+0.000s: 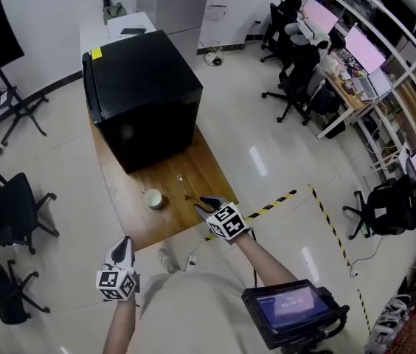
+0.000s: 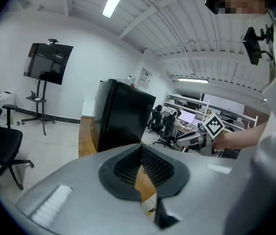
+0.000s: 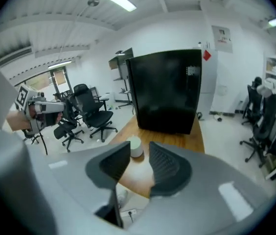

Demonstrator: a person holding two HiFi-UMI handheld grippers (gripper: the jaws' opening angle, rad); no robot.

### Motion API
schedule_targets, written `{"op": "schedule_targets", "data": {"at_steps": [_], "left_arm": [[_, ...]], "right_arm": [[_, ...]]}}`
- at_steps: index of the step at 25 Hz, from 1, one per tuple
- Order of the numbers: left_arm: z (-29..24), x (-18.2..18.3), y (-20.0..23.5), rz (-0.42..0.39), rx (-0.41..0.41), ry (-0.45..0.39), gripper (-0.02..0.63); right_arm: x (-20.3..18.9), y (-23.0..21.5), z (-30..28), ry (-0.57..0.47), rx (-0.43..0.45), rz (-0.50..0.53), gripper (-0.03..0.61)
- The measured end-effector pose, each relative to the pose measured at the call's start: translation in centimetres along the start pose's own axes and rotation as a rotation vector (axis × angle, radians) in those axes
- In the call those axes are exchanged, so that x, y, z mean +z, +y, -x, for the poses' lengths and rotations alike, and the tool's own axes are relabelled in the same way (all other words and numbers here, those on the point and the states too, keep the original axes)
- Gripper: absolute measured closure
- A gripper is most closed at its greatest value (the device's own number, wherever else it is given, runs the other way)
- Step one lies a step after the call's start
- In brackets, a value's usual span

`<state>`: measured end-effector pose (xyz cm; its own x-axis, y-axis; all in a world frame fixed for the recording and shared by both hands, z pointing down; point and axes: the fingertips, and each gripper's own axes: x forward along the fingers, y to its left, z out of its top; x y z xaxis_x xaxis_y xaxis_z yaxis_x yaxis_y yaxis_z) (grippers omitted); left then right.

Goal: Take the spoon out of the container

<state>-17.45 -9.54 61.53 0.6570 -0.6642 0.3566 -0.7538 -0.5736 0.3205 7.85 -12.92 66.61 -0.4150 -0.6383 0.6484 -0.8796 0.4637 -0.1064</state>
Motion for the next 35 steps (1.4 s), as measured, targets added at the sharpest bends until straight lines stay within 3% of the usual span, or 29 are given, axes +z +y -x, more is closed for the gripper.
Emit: {"op": "schedule_targets", "data": {"at_steps": [8,14,23,28,35], "left_arm": [[1.5,-3.2,-4.3,0.075,0.181,-0.004,0.614],[3.3,-6.3,-12.1,0.059,0.212,-0.006,0.614],[8.6,-13.0,-19.2,0.118,0.321,-0.003,0.614],[10.3,-14.2,-21.6,0.127,0.344,-0.013,0.614],[10.1,-12.9,-22.1,0.109,0.326,-0.040,0.614]], "right_arm": [[-1.7,0.0,7.2,-0.093,0.063,0.080,0.462],[-5.1,-0.2,13.4,-0.149,0.111,0.106,0.462],[-9.4,1.4,18.8,-0.172,0.201,0.153,0.462],[-10.3,2.2,22.0,-0.191,0.228,0.170,0.463],[-11.1,2.4,23.0,-0.183,0.223,0.153,0.463]]}}
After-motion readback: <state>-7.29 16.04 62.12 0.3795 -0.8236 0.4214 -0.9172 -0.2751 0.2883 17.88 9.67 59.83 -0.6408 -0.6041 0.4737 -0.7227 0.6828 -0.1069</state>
